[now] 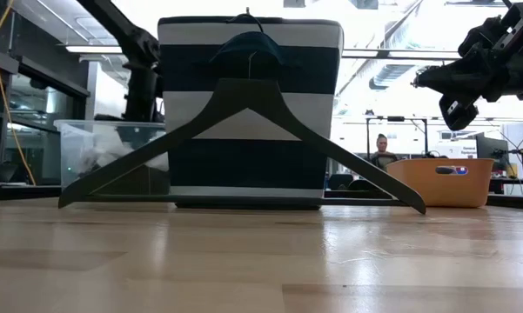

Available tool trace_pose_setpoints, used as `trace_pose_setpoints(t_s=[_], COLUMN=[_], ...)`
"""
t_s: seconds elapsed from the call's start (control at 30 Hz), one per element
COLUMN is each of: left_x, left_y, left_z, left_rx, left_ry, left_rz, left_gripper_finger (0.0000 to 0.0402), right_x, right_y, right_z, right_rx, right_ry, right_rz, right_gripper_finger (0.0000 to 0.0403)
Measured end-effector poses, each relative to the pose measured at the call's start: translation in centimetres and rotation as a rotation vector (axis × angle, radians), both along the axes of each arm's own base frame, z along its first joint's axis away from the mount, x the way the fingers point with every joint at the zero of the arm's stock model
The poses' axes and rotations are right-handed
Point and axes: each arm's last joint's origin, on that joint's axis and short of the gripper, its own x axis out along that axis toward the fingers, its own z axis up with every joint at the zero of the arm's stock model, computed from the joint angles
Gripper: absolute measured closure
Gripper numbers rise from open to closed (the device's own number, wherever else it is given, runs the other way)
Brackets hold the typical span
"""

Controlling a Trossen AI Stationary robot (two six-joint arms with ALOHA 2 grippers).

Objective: Pick & Place Cloths
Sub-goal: Put the white boxer into the transparent container, then return to Home Position

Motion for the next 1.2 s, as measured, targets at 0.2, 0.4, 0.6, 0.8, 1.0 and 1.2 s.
trace_pose_setpoints(t_s=[0.2, 0.4, 0.6, 0.8, 1.0, 1.2], left_x=[0.8, 0.4, 0.2, -0.3, -1.4, -2.3], left_y=[1.1, 1.5, 1.1, 0.4, -1.1, -4.0], left_z=[-2.3, -4.4, -4.3, -1.3, 2.6, 6.7], left_rx=[-0.050, -0.070, -0.067, 0.050, 0.182, 0.327], left_ry=[-0.001, -0.015, -0.033, -0.063, -0.102, -0.165], left_rz=[-0.027, -0.036, -0.092, -0.115, -0.134, -0.165], left_gripper_finger=[0.0382, 0.0381, 0.0362, 0.0284, 0.0200, 0.0160], right_x=[0.0, 0.0, 0.0, 0.0, 0.0, 0.0], right_y=[0.0, 0.0, 0.0, 0.0, 0.0, 0.0], right_z=[0.0, 0.0, 0.0, 0.0, 0.0, 0.0], right_rx=[0.000, 0.000, 0.000, 0.000, 0.000, 0.000], right_ry=[0.000, 0.000, 0.000, 0.000, 0.000, 0.000], right_rz=[0.000, 0.000, 0.000, 0.000, 0.000, 0.000], right_gripper_finger=[0.0398, 0.0398, 0.0398, 0.0398, 0.0398, 0.0398])
